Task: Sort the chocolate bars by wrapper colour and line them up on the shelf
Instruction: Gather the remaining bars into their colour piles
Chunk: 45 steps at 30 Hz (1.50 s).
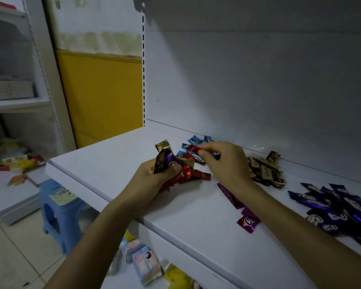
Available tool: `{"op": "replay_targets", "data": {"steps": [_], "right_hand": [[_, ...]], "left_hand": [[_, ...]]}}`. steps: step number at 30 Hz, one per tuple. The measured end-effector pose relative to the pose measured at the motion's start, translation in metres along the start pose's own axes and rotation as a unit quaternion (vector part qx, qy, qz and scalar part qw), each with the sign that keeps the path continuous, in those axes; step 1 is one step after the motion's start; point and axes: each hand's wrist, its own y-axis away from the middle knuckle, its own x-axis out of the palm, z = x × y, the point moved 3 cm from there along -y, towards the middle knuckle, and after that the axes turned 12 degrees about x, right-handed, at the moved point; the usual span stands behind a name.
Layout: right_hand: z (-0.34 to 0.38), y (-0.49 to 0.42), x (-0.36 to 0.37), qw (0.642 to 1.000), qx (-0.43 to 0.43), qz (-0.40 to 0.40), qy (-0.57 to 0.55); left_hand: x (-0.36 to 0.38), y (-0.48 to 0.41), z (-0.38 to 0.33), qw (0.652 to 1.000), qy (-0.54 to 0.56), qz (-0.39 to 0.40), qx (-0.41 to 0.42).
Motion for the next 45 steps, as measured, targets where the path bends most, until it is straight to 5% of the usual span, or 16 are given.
{"op": "replay_targets", "data": {"steps": [2,3,7,9,12,18,24,26,31,37,45], "right_hand": [[-0.004,0.005,0.013,0.979,-0.071,0.063,0.181],[-0.004,0.007,0.017,0.976,-0.068,0.100,0.183],[0.001,0.001,0.011,0.992,0.021,0.113,-0.052],[0.005,-0.004,0.010,0.963,0.104,0.158,-0.191],[0.007,-0.004,0.012,0.942,0.133,0.225,-0.210],[-0.013,-0.013,-0.001,0.920,0.244,0.107,-0.286],[-0.021,-0.002,0.011,0.981,0.161,0.095,-0.056],[-0.008,-0.001,0.011,0.976,0.136,0.108,-0.132],[0.013,0.004,0.015,0.912,0.167,0.289,-0.238],[0.005,0.001,0.008,0.911,0.230,0.201,-0.276],[0.005,-0.002,0.009,0.913,0.222,0.183,-0.288]], "left_hand": [[0.001,0.000,0.000,1.000,0.000,-0.004,0.009],[0.001,0.000,0.000,1.000,-0.004,-0.001,0.015],[0.001,-0.001,-0.001,0.999,-0.027,0.021,0.034],[0.002,0.000,-0.001,0.998,-0.036,0.036,0.044],[0.002,0.000,-0.001,0.997,-0.037,0.043,0.056],[0.001,0.000,0.000,0.996,-0.062,0.054,0.042],[0.003,0.005,-0.003,0.995,-0.067,0.060,0.053],[0.005,0.006,-0.006,0.993,-0.066,0.077,0.064],[0.009,0.004,-0.010,0.984,-0.091,0.119,0.101],[0.007,0.004,-0.008,0.991,-0.073,0.080,0.083],[0.004,0.003,-0.005,0.995,-0.071,0.013,0.063]]}}
